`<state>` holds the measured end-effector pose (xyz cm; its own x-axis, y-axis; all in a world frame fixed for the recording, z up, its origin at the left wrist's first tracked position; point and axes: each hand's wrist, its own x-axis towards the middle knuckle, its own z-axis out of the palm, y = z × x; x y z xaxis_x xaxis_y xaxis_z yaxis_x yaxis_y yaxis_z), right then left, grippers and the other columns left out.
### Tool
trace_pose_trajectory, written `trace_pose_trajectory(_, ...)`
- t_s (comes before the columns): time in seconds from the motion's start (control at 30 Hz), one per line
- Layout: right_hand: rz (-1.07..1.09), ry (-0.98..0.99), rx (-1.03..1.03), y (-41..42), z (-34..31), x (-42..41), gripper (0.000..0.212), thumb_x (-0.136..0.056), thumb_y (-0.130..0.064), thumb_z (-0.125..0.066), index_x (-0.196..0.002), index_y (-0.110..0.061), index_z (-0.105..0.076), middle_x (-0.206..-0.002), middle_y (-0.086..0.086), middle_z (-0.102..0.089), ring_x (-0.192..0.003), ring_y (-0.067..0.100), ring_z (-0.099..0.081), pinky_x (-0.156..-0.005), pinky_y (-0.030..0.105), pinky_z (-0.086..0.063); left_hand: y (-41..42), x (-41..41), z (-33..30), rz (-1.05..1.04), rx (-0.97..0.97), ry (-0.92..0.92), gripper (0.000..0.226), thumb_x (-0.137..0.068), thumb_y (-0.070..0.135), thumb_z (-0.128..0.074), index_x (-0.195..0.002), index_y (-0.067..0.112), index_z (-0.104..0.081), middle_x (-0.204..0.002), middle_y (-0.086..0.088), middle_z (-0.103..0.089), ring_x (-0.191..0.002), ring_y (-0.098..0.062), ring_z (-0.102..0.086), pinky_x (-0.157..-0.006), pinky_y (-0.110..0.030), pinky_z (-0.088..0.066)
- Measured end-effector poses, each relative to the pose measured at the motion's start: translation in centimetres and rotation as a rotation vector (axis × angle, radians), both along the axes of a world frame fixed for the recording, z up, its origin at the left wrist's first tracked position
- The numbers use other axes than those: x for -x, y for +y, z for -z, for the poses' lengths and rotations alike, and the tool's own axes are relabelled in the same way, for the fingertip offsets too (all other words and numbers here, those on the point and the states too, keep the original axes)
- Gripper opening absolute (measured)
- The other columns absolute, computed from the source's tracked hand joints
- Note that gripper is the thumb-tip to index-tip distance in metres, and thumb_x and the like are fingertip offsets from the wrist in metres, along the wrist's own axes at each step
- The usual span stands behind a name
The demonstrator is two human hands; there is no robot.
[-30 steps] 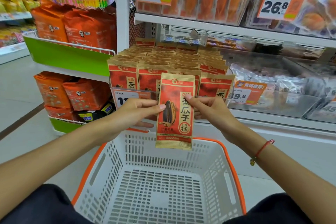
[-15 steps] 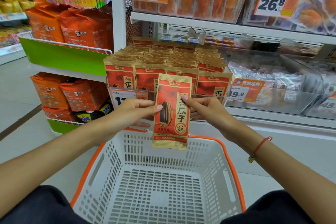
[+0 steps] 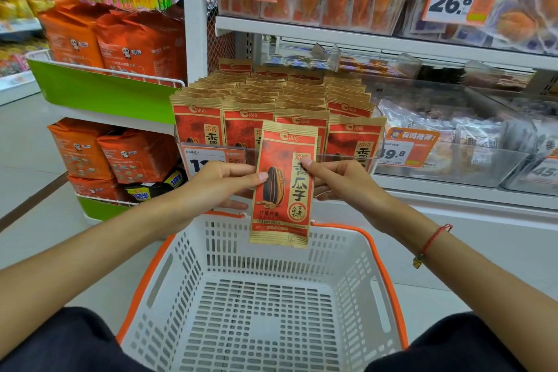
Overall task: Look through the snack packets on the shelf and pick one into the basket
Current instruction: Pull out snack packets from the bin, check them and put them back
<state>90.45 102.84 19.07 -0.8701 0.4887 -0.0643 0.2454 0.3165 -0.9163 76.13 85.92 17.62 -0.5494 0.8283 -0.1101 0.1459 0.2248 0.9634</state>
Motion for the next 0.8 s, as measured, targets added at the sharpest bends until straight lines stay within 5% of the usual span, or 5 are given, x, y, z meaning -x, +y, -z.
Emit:
trace_pose_trajectory(0.3, -0.173, 0.059, 0.129, -0.6, -0.3, -0.5, 0.034, -0.090, -0.021, -0.064, -0.124, -0.022, -0.058, -0.108, -0.003, -0.074, -0.099, 0.011, -0.070, -0.083, 0.026, -0.057, -0.1, -0.5, 0.1, -0.011, -0.112, -0.066, 0.030, -0.091, 0.040, -0.060, -0.119, 0.033, -0.067, -0.114, 0.015, -0.071, -0.110, -0.001, -0.063, -0.096, -0.030, -0.049)
trace_pose_trajectory(0.43, -0.150, 0.184, -0.008, -2.3, -0.2, -0.4, 0.048, -0.085, -0.012, -0.072, -0.127, -0.022, -0.051, -0.112, -0.006, -0.070, -0.101, 0.003, -0.067, -0.084, 0.021, -0.055, 0.2, -1.3, -0.1, -0.267, -0.222, -0.056, 0.030, -0.087, 0.036, -0.067, -0.116, 0.028, -0.067, -0.108, 0.013, -0.071, -0.100, 0.000, -0.066, -0.093, -0.029, -0.053)
trace_pose_trajectory(0.6, -0.018, 0.234, -0.172, -3.2, -0.5, -0.1, 0.041, -0.079, -0.013, -0.077, -0.104, -0.011, -0.045, -0.094, -0.002, -0.071, -0.082, 0.014, -0.071, -0.075, 0.036, -0.059, 0.5, -3.2, -0.6, -0.351, -0.304, 0.125, 0.020, -0.084, 0.026, -0.072, -0.103, 0.025, -0.066, -0.099, 0.010, -0.068, -0.085, -0.002, -0.069, -0.074, -0.023, -0.057)
trace_pose_trajectory(0.7, -0.070, 0.178, -0.199, -3.3, -1.1, -0.3, 0.042, -0.080, -0.008, -0.073, -0.108, -0.005, -0.042, -0.088, 0.013, -0.068, -0.073, 0.035, -0.066, -0.063, 0.042, -0.058, 0.9, -4.6, -0.9, -0.197, -0.300, 0.062, 0.024, -0.089, 0.037, -0.060, -0.110, 0.027, -0.062, -0.107, 0.009, -0.067, -0.090, 0.003, -0.067, -0.073, -0.019, -0.058)
trace_pose_trajectory(0.8, -0.121, 0.175, -0.235, -3.4, -1.0, -0.2, 0.042, -0.077, -0.006, -0.071, -0.104, -0.004, -0.038, -0.089, 0.025, -0.059, -0.061, 0.037, -0.055, -0.058, 0.048, -0.052, 1.1, -5.5, -1.1, -0.147, -0.292, -0.048, 0.043, -0.081, 0.052, -0.059, -0.116, 0.028, -0.056, -0.110, 0.012, -0.067, -0.093, 0.004, -0.067, -0.076, -0.021, -0.058)
